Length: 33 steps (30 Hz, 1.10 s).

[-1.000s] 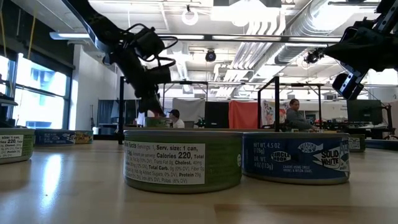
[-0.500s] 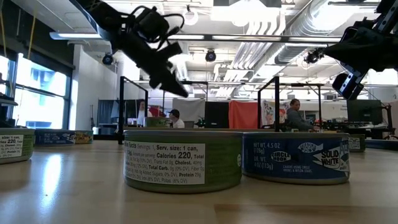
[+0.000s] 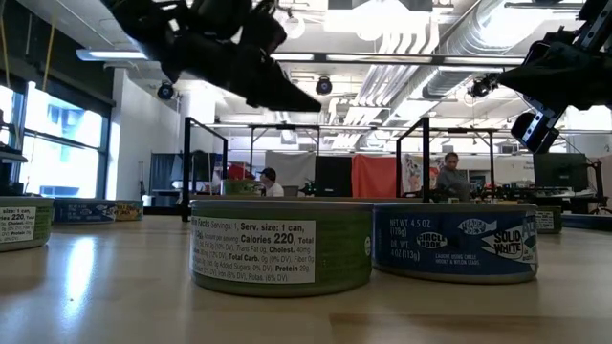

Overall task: Stack canned seafood by type on shelf
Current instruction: Put the blue tuna can on the shelf

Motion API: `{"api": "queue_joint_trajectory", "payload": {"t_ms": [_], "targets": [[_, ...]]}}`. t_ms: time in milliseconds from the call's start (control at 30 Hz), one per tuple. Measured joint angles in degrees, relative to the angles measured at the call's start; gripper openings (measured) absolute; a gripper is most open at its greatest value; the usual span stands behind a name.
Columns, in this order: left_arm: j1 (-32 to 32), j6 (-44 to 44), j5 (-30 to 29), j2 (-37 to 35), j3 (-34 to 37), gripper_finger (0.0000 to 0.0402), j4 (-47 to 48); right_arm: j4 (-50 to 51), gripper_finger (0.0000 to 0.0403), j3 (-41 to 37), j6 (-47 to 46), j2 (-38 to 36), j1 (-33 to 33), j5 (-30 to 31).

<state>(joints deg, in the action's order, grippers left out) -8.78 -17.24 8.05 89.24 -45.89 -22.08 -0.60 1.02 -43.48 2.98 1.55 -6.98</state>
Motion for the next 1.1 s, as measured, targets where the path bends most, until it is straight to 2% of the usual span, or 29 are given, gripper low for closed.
{"api": "queue_joint_trajectory", "payload": {"t_ms": [133,267,433,567,767,833,933,967,1100], "targets": [[4.00,1.51,-5.52,-4.02,0.64,0.0103,5.89,0.00,0.0000,0.02,0.00,0.00,0.01,0.00],[8.08,2.08,-12.17,-11.76,0.64,0.0103,15.50,-1.32,0.0000,0.01,1.04,0.00,-0.29,0.78],[13.68,5.51,-17.52,-21.33,0.99,0.0103,25.97,-1.75,0.0000,0.08,2.99,-0.02,-0.73,0.90],[17.64,7.04,-23.17,-26.54,5.22,0.0103,27.33,-1.67,0.0000,0.08,2.99,-0.02,-0.73,0.87],[21.45,11.24,-32.39,-31.20,12.93,0.0103,22.42,-1.50,0.0000,0.08,3.02,-0.02,-0.76,1.09],[22.50,12.78,-33.93,-32.02,15.24,0.0103,20.30,-2.91,0.0000,0.08,3.95,0.00,-0.82,5.09],[23.78,14.02,-35.28,-32.36,17.69,0.0103,19.30,-6.15,0.0000,0.06,5.81,0.31,-0.70,20.14],[24.08,14.03,-35.88,-32.40,18.39,0.0103,19.13,-7.79,0.0000,0.06,5.20,0.97,-0.61,22.93],[24.39,14.54,-38.30,-32.43,19.08,0.0103,19.08,-20.77,0.0000,0.08,6.81,8.11,1.41,21.47]]}}
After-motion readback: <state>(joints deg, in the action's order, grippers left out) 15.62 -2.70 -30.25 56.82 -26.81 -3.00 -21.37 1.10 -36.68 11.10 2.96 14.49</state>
